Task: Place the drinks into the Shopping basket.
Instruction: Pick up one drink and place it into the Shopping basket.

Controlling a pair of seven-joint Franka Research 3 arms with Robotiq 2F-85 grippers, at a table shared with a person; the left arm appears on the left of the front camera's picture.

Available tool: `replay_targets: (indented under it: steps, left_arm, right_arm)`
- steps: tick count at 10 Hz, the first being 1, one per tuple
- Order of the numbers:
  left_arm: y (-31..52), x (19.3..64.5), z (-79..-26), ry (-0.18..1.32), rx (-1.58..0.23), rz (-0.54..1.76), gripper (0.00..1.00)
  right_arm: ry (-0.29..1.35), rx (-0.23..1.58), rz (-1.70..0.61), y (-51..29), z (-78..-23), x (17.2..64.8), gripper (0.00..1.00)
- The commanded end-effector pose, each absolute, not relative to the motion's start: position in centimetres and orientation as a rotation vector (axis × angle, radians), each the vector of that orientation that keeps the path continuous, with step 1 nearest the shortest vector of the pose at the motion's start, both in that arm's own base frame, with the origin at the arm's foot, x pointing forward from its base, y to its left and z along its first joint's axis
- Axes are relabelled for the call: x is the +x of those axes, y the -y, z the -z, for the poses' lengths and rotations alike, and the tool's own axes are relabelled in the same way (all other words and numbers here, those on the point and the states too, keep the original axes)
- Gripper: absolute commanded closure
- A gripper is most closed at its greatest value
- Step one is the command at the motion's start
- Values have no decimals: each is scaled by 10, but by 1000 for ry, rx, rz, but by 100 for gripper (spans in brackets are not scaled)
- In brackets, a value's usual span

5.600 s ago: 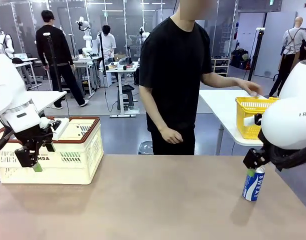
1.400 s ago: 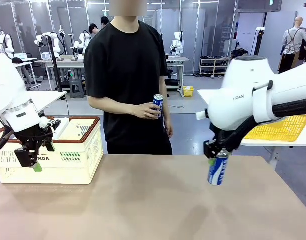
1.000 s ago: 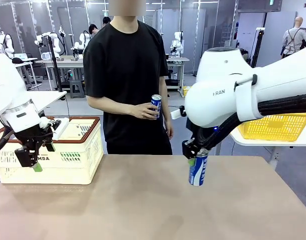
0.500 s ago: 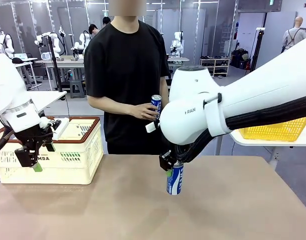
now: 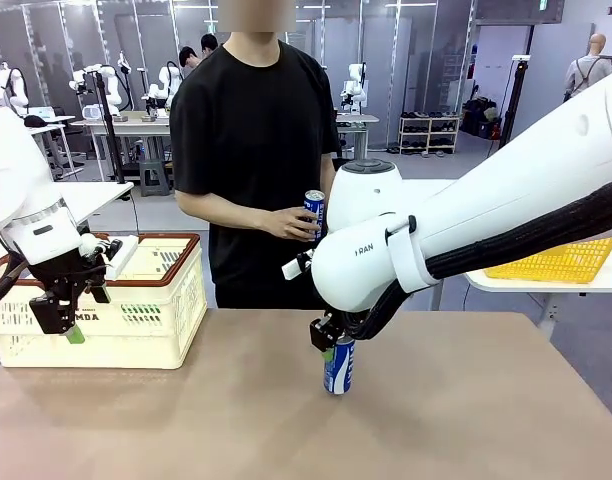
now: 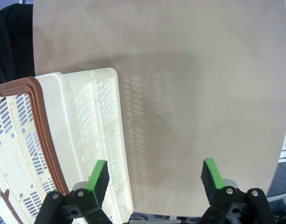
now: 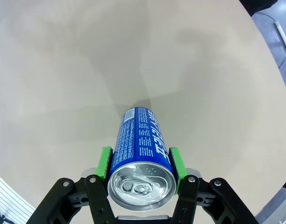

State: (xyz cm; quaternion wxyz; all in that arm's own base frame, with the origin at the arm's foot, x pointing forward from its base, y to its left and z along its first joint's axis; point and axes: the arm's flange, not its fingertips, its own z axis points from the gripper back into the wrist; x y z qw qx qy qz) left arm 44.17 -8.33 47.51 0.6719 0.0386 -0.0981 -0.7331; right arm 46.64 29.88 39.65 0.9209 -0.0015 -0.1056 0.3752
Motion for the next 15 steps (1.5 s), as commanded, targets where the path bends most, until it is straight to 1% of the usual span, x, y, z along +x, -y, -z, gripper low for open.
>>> replay_targets:
  steps: [1, 10, 11, 14, 15]
  left_arm:
    - [84, 442, -477, 216, 98, 1647, 0]
    - [84, 442, -477, 216, 98, 1647, 0]
    - [84, 442, -477, 216, 98, 1647, 0]
    - [84, 442, -477, 216, 98, 1647, 0]
    - [84, 442, -477, 216, 98, 1647, 0]
  right_arm:
    - [236, 8, -787, -307, -397, 471, 76]
    - [223, 20, -800, -316, -382, 472, 76]
    - [218, 22, -808, -317, -382, 471, 36]
    - [203, 23, -819, -318, -384, 470, 6]
    - [198, 23, -820, -316, -386, 470, 0]
